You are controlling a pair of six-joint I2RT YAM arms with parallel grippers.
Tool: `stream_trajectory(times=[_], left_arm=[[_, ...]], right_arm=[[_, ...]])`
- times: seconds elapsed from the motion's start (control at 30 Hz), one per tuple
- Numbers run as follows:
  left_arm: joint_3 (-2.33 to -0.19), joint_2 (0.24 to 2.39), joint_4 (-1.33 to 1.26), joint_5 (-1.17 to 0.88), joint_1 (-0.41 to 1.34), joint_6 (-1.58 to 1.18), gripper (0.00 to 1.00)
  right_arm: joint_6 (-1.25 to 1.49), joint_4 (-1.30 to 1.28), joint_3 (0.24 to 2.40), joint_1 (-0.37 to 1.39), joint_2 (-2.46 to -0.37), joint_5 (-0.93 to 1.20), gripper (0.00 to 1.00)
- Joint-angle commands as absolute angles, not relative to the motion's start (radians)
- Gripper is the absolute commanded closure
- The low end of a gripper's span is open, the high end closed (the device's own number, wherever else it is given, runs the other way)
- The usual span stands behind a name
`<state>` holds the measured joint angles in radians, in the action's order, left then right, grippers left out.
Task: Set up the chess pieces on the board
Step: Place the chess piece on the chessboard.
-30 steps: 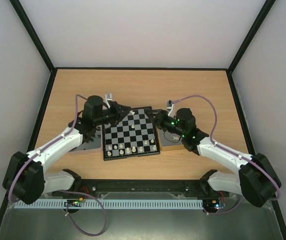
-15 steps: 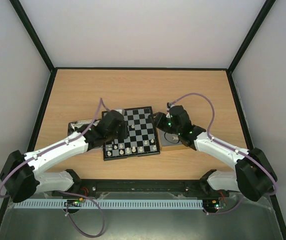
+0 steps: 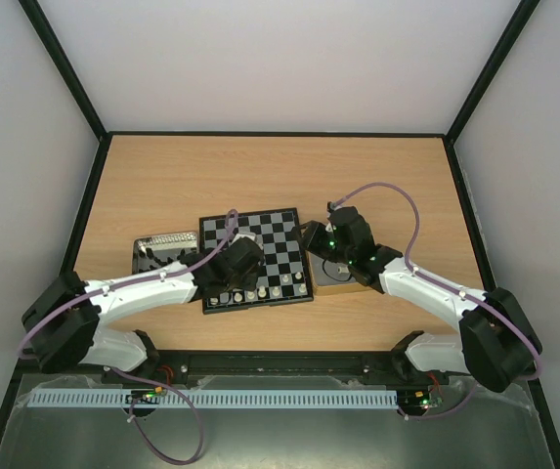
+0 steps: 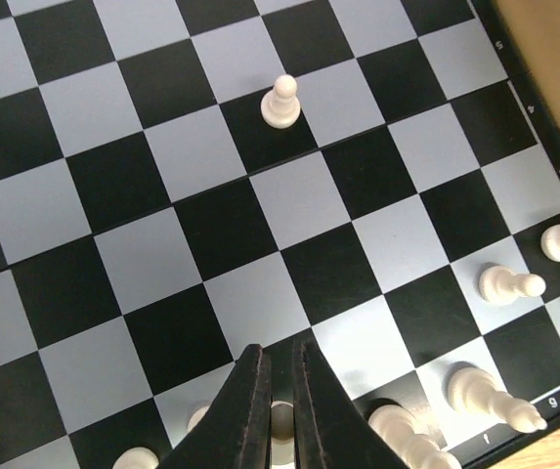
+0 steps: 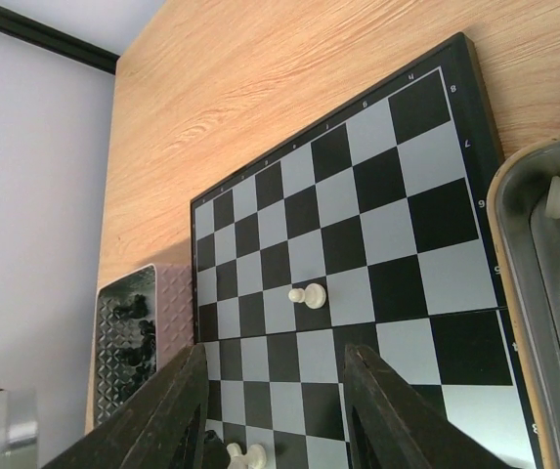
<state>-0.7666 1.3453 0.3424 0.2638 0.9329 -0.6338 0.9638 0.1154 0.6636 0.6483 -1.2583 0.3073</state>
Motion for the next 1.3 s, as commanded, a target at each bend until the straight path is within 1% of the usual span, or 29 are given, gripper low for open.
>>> stream_trajectory(times=[0.0,0.23,0.33,0.57,0.83,1.03,1.23,1.27], left_arm=[[-0.738,1.384,0.268,0.275,0.934,-0.633,0.97],[-0.679,1.414,0.174,0.231,0.93,-0.678,0.96],[-0.67,1.425,0.159,0.232,0.924,-0.681,0.94],[-0.661,1.422,0.146,0.224,0.914,-0.678,0.91],[-0.652,1.425,0.146,0.224,0.913,-0.676,0.8],[-0.687,1.396,0.18,0.222,0.908,-0.673,0.72],[-0.761,1.353,0.237,0.165,0.861,-0.669,0.56],[-0.774,1.356,0.245,0.148,0.848,-0.662,0.54]], right_arm=[[0.948,0.101,0.684,0.652,-1.267,0.287,0.62],[0.948,0.1,0.677,0.653,-1.267,0.288,0.61],[0.95,0.101,0.675,0.653,-1.266,0.289,0.61],[0.949,0.101,0.673,0.653,-1.264,0.29,0.61],[0.951,0.103,0.671,0.653,-1.264,0.294,0.61],[0.954,0.102,0.671,0.653,-1.26,0.292,0.61],[0.963,0.098,0.665,0.653,-1.238,0.271,0.61],[0.964,0.097,0.662,0.653,-1.233,0.266,0.61]])
